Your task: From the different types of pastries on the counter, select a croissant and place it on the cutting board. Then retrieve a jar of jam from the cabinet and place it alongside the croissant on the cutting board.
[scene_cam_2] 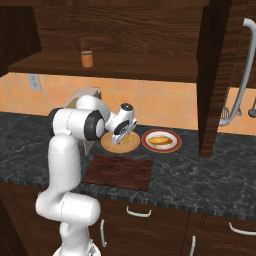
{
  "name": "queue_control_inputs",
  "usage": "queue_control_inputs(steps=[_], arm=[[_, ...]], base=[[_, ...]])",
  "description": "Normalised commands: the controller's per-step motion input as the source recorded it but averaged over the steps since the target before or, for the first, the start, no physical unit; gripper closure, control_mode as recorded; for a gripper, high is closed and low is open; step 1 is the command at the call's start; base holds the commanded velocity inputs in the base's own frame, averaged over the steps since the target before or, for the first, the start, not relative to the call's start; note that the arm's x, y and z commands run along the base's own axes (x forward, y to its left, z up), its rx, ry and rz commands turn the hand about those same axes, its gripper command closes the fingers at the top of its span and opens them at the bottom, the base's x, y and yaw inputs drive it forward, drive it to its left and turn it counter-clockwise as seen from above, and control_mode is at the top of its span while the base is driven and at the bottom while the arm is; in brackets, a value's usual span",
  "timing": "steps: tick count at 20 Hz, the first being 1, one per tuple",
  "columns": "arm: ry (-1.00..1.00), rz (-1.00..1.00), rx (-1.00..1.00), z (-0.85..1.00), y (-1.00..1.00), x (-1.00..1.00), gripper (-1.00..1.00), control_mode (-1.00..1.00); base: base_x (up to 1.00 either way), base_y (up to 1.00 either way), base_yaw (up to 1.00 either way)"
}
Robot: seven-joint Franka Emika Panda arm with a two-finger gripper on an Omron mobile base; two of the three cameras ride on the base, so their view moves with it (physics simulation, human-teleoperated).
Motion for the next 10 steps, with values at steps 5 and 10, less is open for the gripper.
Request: queue_control_inputs(steps=[5,10], arm=[[0.09,0.08,0.00,-0.58,0.02,0.21,-1.00,-1.00],[0.04,0.08,-0.03,-0.30,0.10,0.03,1.00,-1.00]], base=[[0.00,0.00,0.00],[0.00,0.00,0.00]])
